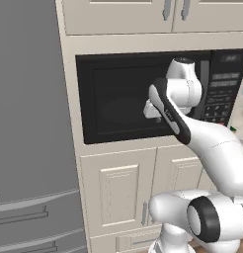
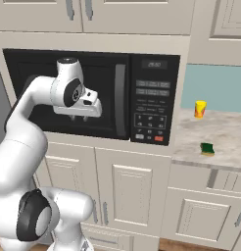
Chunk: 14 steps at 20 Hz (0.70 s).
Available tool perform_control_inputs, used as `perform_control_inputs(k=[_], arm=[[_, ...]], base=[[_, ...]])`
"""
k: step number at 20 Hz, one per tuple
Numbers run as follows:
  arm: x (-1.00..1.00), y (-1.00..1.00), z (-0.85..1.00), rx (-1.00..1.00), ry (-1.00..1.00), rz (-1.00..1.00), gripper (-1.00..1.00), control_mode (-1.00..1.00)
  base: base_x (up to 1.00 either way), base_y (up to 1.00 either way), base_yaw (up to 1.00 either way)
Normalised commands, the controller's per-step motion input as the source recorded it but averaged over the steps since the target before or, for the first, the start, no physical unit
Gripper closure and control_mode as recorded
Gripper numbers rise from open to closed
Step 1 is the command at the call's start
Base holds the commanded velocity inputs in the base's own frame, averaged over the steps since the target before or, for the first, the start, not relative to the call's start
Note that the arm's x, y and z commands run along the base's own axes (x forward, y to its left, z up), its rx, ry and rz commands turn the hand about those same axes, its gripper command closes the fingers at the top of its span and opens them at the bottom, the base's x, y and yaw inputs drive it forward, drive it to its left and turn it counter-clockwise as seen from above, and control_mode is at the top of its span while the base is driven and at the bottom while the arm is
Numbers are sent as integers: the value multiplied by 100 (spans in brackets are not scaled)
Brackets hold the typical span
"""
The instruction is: Place the sponge inside the microwave to prepare for sanitizing.
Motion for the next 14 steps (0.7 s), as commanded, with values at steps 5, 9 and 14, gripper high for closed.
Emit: perform_control_inputs(k=[5,9,14], arm=[[-17,-33,0,4,-10,-4,-100,-100],[-23,-43,0,-5,-23,-12,-100,-100],[-2,-57,16,-5,-38,-2,-100,-100]], base=[[0,0,0],[0,0,0],[0,0,0]])
